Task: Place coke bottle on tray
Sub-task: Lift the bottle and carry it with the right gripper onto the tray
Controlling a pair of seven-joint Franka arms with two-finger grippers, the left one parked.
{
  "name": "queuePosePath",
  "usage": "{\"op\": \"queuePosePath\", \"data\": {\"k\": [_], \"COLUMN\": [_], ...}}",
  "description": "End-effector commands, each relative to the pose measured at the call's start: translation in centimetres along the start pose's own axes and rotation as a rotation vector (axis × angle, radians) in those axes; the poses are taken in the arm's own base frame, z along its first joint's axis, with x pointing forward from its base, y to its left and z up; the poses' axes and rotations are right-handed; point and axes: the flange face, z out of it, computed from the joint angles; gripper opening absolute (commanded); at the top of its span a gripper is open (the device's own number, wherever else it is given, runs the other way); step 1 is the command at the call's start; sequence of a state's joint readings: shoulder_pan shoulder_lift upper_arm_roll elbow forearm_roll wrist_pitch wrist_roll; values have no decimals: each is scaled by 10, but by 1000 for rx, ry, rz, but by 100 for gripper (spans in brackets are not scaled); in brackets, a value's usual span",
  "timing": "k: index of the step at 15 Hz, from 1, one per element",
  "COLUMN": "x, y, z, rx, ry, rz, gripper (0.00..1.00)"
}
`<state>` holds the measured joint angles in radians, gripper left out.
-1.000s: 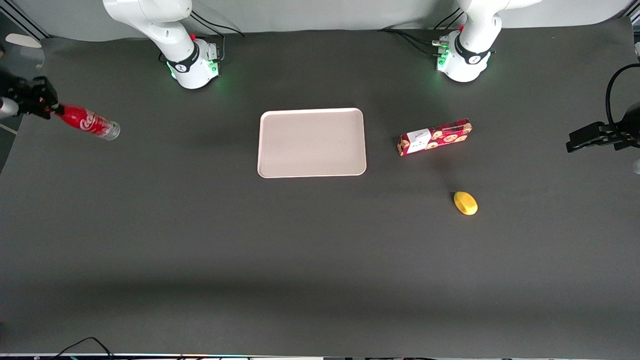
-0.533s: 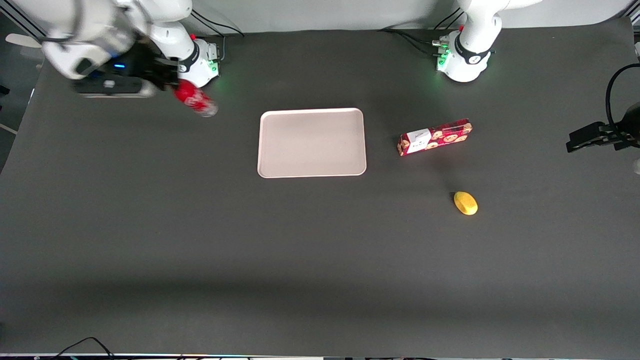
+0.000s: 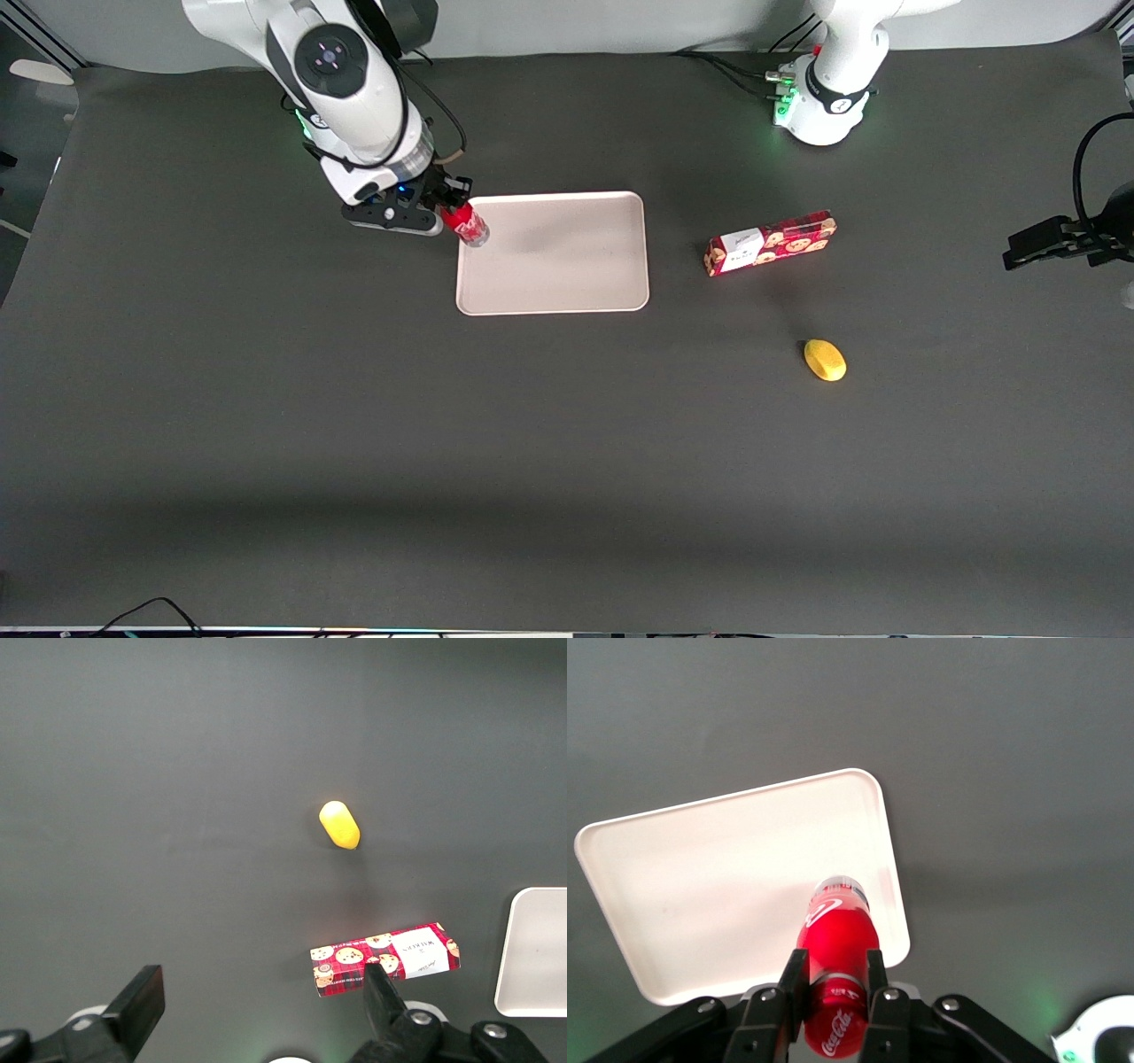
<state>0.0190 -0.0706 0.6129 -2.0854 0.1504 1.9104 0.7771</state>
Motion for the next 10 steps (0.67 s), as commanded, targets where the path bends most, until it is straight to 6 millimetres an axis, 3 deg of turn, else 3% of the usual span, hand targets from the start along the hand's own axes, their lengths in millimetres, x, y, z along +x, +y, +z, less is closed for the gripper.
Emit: {"op": "queuePosePath", "data": {"k": [1, 8, 10], "x": [-1, -2, -4], "y": [4, -7, -9], "z": [39, 97, 102], "rx": [23, 9, 3], "ry": [21, 63, 66], "rz": [46, 108, 106], "gripper": [0, 0, 0]}}
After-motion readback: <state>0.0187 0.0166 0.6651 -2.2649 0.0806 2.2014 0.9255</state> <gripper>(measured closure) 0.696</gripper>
